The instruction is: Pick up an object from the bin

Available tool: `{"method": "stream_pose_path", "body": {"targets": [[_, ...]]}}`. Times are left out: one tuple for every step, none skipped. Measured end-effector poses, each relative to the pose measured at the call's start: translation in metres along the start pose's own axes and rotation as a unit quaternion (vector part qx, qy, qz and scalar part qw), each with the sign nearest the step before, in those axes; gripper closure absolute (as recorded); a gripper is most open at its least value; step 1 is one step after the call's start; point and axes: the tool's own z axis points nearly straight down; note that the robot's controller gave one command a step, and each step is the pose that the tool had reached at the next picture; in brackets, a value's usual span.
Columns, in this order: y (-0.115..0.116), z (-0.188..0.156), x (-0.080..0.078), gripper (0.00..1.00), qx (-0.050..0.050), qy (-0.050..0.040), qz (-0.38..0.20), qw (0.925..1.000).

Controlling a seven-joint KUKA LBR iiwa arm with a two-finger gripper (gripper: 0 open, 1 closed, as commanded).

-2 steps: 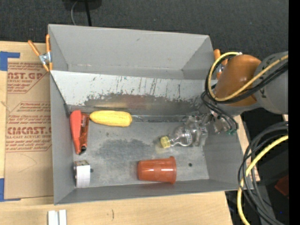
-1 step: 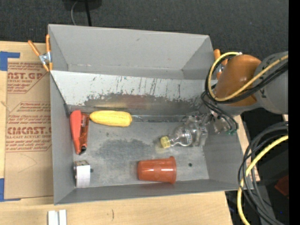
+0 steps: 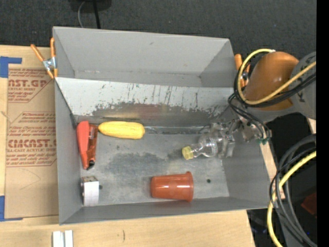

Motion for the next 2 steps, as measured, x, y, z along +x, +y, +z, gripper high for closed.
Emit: {"method": "stream_pose_path", "body": {"targets": [[0.004, -0.059, 0.005, 1.0, 0.0, -0.0001, -0.003, 1.0], [-0.003, -0.12, 0.005, 1.0, 0.0, -0.0004, 0.008, 1.0]]}}
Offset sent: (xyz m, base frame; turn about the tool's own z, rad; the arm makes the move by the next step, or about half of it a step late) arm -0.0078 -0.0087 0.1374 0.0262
